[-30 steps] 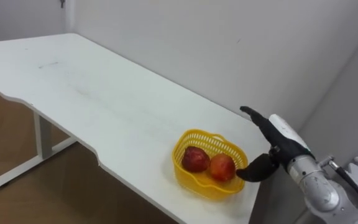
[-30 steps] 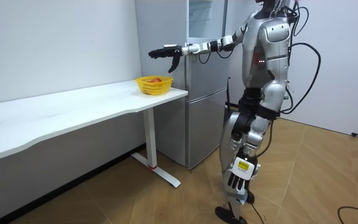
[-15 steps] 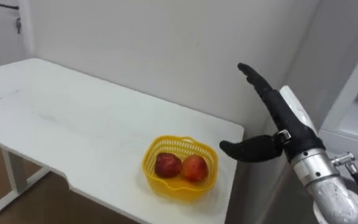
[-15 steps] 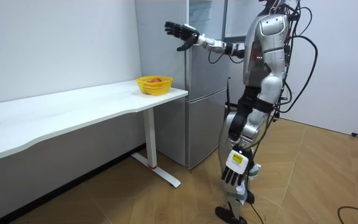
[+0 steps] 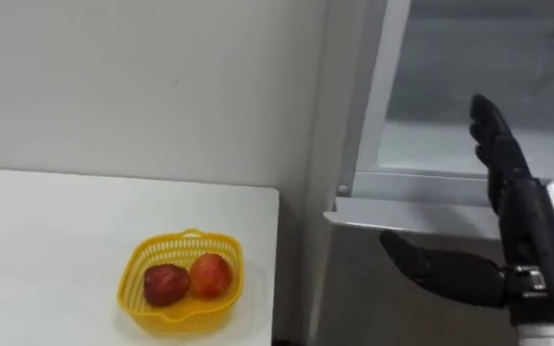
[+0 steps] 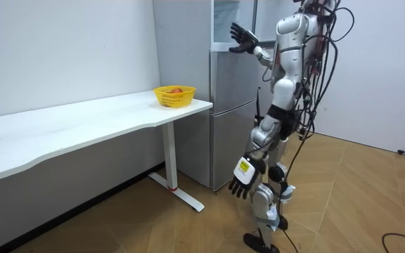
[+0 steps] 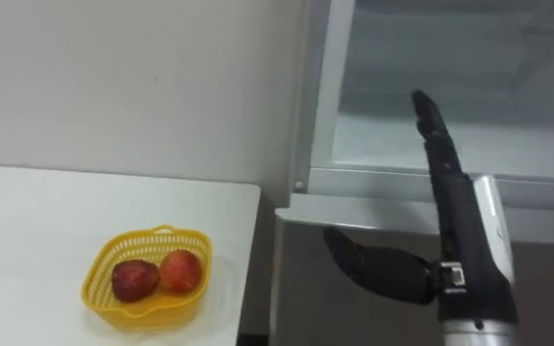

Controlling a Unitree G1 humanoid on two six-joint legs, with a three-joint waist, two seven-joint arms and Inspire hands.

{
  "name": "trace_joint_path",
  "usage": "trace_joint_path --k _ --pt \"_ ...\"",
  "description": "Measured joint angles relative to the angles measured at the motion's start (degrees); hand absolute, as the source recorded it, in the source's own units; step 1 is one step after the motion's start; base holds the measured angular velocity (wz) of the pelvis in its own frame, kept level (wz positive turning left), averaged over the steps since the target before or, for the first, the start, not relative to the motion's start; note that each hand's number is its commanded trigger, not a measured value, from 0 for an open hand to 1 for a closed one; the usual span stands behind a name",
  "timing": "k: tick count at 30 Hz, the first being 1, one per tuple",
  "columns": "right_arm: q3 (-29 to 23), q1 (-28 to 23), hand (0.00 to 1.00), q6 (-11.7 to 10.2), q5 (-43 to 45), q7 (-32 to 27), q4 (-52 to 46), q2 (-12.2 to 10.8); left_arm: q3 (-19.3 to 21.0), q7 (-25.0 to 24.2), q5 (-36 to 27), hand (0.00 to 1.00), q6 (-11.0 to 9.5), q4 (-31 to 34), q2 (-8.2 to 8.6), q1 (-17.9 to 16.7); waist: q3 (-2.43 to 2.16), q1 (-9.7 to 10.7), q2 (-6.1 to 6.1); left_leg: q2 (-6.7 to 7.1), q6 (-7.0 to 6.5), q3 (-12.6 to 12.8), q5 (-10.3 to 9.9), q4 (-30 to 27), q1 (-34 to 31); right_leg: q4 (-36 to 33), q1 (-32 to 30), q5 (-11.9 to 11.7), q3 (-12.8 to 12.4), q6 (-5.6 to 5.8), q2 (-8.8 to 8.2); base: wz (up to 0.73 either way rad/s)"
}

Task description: Retrieve from the upper fridge

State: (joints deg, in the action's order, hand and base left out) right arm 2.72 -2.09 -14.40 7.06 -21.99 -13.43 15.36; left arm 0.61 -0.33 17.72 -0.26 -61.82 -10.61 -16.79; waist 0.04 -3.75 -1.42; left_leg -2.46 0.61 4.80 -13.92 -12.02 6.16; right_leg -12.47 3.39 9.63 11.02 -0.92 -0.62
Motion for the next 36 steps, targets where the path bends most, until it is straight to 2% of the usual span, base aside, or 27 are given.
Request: trace_joint_path --k 2,4,7,10,14,16,19,21,25,29,32,36 --pt "-0.2 -2.1 0.0 0.0 0.0 -1.8 0.0 -0.7 -1.3 0.2 -0.1 0.0 0.0 0.0 0.26 0.3 0.07 1.0 0.9 0.06 -0.01 0.2 0.0 0.4 0.0 0.0 -0.4 0.0 -0.1 0.05 -0.03 -0.1" --pt "-0.3 -4.4 0.0 -0.4 -1.3 -2.7 0.0 -0.9 -1.6 0.2 -0.1 0.0 -0.1 0.0 0.64 0.5 -0.15 2.1 1.8 0.06 -0.01 0.2 0.0 0.6 0.1 0.2 -0.5 0.0 -0.3 0.08 0.04 -0.06" --pt "-0.3 -5.0 0.0 -2.7 -3.1 -2.8 -0.3 -0.9 -1.6 0.2 -0.1 0.0 -0.2 0.1 0.81 0.5 -0.49 2.5 2.66 -0.02 -0.01 0.7 0.0 0.8 0.5 0.6 -0.4 0.0 -0.9 0.08 0.18 -0.1" --pt "-0.4 -5.6 0.0 -3.8 -4.1 -2.4 -0.2 -1.0 -1.6 0.2 -0.3 0.0 -0.2 0.0 0.98 0.6 -0.49 2.7 2.57 -0.05 -0.01 1.3 0.0 0.7 1.0 0.7 -0.4 0.0 -1.5 0.1 0.26 -0.09" --pt "-1.3 -7.8 0.0 -5.1 -4.3 -2.4 0.6 -1.4 -1.6 0.2 -1.8 0.0 -0.2 0.1 0.96 0.4 -0.3 3.1 1.63 -0.03 0.0 1.7 0.0 0.8 1.4 0.8 -0.3 0.1 -1.7 0.27 0.24 -0.01" --pt "-1.7 -8.2 0.0 -6.3 -3.7 -2.5 2.4 -1.5 -2.3 0.3 -2.2 0.0 -0.1 0.2 0.89 0.5 -0.18 3.5 1.21 -0.02 -0.02 2.8 0.0 0.9 1.3 0.8 -0.3 0.1 -1.9 0.35 0.17 -0.06" --pt "-1.8 -9.4 0.0 -7.1 -3.8 -3.6 4.0 -1.6 -3.5 1.0 -2.2 0.0 0.0 0.6 0.79 0.7 -0.27 3.8 1.59 -0.01 -0.34 3.1 -0.2 1.7 1.3 0.7 -0.3 0.1 -2.4 0.59 0.24 -0.03" --pt "-1.8 -11.6 0.0 -6.5 -4.8 -3.9 7.0 -2.0 -3.8 1.2 -2.2 0.0 0.0 0.6 0.77 0.6 -0.34 4.1 1.72 0.06 -0.37 3.1 -0.3 1.7 1.2 0.6 -0.4 0.1 -2.4 0.67 0.2 0.0" --pt "-2.4 -16.7 0.0 -2.5 -9.0 -5.3 14.5 -3.8 -3.7 1.4 -2.2 0.0 -0.1 -0.1 0.99 0.3 -0.53 5.4 2.8 0.06 -0.38 3.4 -0.2 2.0 1.3 0.6 -0.6 0.1 -2.7 0.68 0.25 -0.04" --pt "-4.3 -18.4 0.0 -1.6 -12.7 -8.1 16.4 -4.3 -3.5 1.5 -2.3 0.0 -0.1 -0.1 1.05 0.0 -0.33 5.7 4.09 0.13 -0.4 4.8 -0.2 2.4 1.3 -0.6 -2.0 0.4 -3.9 0.76 0.25 -0.21" --pt "-5.4 -18.1 0.0 -1.7 -14.2 -9.4 18.0 -4.3 -3.1 2.1 -2.4 0.0 -0.2 -0.1 1.05 0.6 -0.32 5.9 3.68 0.14 -0.39 5.5 -0.2 2.3 1.4 -1.3 -2.5 0.8 -4.8 0.72 0.28 -0.12" --pt "-5.7 -18.0 0.0 -1.8 -16.8 -11.8 23.0 -4.6 -3.7 2.1 -2.5 0.0 -0.1 0.1 1.24 0.3 -0.37 6.6 2.38 0.1 -0.38 5.8 -0.2 2.3 1.5 -1.0 -2.3 0.8 -4.7 0.73 0.32 0.0"
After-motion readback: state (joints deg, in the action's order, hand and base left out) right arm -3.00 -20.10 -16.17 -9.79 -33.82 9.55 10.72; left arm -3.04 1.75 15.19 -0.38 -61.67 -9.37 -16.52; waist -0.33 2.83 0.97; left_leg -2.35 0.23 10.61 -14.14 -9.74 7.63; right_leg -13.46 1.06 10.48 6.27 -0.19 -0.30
